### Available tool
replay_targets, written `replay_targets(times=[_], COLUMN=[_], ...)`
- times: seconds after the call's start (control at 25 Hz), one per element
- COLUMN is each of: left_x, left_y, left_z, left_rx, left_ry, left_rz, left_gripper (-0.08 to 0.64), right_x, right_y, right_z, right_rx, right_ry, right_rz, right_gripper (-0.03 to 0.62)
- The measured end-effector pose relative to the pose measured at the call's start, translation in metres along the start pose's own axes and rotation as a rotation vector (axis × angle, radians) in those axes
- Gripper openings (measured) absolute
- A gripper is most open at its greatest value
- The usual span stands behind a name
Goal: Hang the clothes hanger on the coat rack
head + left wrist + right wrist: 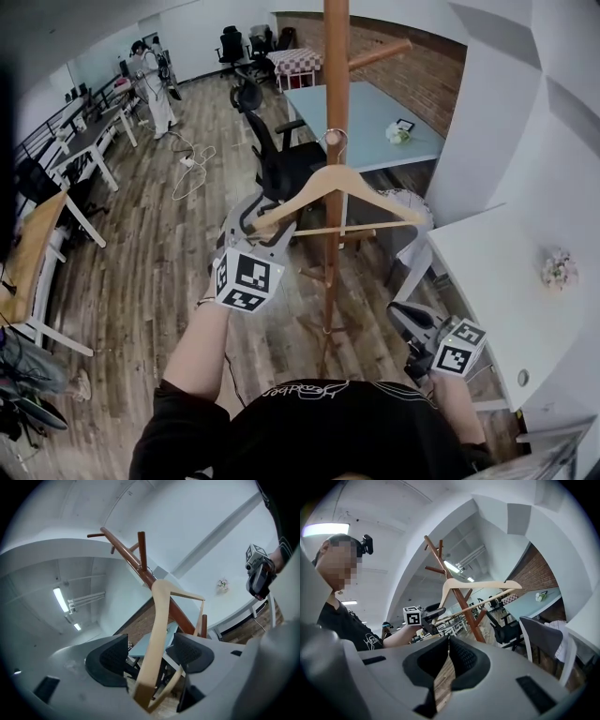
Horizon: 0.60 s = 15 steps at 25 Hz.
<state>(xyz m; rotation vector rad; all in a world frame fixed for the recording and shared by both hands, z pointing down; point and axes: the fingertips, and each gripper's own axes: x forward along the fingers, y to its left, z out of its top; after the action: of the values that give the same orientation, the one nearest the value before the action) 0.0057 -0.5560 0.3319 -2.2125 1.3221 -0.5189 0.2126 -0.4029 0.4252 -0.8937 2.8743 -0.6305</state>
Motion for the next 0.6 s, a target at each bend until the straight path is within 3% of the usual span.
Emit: replay_targets(times=[0.2, 0.32, 0.44, 0.6], left_x=[-0.038, -0.07, -0.106, -0.155], left_y=[0.004, 0.005, -0.009, -0.041], left_z=[-0.015, -0.012, -0.007, 0.001], left_rx=[-0.046, -0.114, -0.239, -0.371], left_ry=[0.001, -0.007, -0.033, -0.076], left_rz=[-0.013, -0.036, -0.119, -0.286], left_gripper=[0.284, 0.281, 0.27, 0.16], right_x=[0.017, 0.026, 0.031, 0.039], right_y=[0.021, 0.041, 0.067, 0.104], right_z=[-0.009, -0.013, -0.022, -0.037], right_rx=[-0.006, -0.024, -0.034, -0.037], right_ry=[0.017, 0.027, 0.033, 0.041], right_rz=[0.011, 0.004, 0.0, -0.002], right_gripper=[0.041, 0.041, 0.041, 0.041])
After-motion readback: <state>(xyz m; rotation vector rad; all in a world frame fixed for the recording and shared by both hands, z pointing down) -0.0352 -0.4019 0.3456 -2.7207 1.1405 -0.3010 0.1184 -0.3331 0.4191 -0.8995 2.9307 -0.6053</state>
